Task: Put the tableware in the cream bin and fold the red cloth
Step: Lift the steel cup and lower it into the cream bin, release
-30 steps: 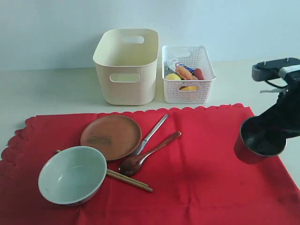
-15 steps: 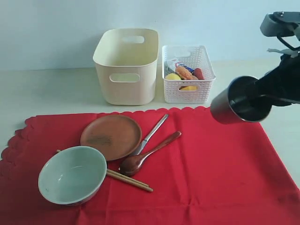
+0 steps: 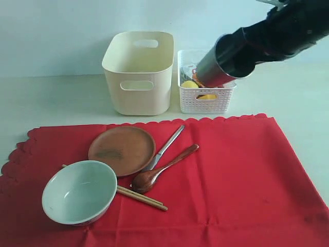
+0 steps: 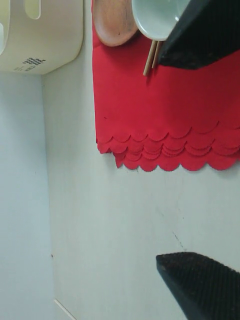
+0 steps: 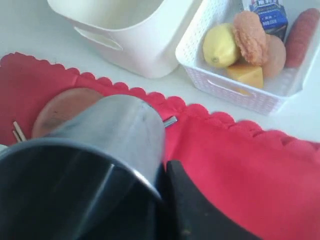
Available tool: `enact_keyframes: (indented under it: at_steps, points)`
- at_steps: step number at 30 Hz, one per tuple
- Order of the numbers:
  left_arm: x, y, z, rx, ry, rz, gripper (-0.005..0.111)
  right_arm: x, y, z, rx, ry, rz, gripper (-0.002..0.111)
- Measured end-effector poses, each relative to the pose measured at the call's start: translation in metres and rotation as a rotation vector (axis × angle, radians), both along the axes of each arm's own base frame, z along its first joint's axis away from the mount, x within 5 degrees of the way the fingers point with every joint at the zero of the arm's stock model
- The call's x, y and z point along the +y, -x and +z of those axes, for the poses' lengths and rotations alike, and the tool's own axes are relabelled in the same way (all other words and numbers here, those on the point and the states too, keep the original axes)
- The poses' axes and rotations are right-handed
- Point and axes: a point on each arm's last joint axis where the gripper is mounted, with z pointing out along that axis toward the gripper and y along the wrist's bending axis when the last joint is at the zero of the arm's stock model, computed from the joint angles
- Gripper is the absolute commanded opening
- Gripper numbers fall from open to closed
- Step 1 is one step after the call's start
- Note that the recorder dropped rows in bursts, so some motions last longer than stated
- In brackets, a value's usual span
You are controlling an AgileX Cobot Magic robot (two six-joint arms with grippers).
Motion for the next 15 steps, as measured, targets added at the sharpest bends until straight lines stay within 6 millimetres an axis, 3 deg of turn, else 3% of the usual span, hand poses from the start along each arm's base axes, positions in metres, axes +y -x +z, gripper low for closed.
enact_keyframes:
  at_steps: [8,15]
  points:
    - [0.000,0.000,0.000,0.000,0.000,0.000,0.094,0.018,-0.063,0.001,-0.006,-0.011,0.063,0.000]
    - [0.000,0.000,0.000,0.000,0.000,0.000,0.094,0.053,-0.101,0.006,-0.084,0.017,0.125,0.000]
